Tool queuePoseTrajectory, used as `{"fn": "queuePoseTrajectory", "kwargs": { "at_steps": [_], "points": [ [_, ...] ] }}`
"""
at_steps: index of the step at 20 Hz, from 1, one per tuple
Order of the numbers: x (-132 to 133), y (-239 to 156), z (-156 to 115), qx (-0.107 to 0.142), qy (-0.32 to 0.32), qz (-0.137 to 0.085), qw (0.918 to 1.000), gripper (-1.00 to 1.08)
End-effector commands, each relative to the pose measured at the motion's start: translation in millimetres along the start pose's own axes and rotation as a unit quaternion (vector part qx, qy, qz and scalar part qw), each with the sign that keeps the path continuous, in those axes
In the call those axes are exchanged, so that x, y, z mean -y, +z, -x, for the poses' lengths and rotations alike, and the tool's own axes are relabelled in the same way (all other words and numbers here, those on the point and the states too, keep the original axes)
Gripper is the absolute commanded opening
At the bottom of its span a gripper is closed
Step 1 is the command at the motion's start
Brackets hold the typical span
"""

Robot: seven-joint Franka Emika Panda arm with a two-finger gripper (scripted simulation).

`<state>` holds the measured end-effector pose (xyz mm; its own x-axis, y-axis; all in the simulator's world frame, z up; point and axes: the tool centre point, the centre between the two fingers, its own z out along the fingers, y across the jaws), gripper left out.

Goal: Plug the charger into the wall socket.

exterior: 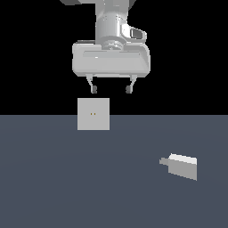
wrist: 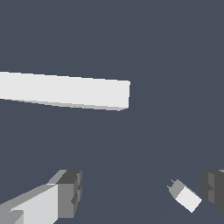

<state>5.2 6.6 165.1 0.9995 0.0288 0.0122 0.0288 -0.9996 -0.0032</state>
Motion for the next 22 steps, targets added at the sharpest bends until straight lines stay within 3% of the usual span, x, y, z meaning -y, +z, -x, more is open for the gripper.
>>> {"fn": "queuePoseTrajectory", "kwargs": {
  "at_steps": [1, 11, 22],
  "points": [
    [0, 0, 0, 0.000, 0.000, 0.000, 1.0000, 1.00],
    [-4, 6, 11, -0.001, -0.029, -0.001, 0.9996, 1.00],
    [-20, 27, 44, -0.005, -0.124, -0.003, 0.9923, 1.00]
  ]
}}
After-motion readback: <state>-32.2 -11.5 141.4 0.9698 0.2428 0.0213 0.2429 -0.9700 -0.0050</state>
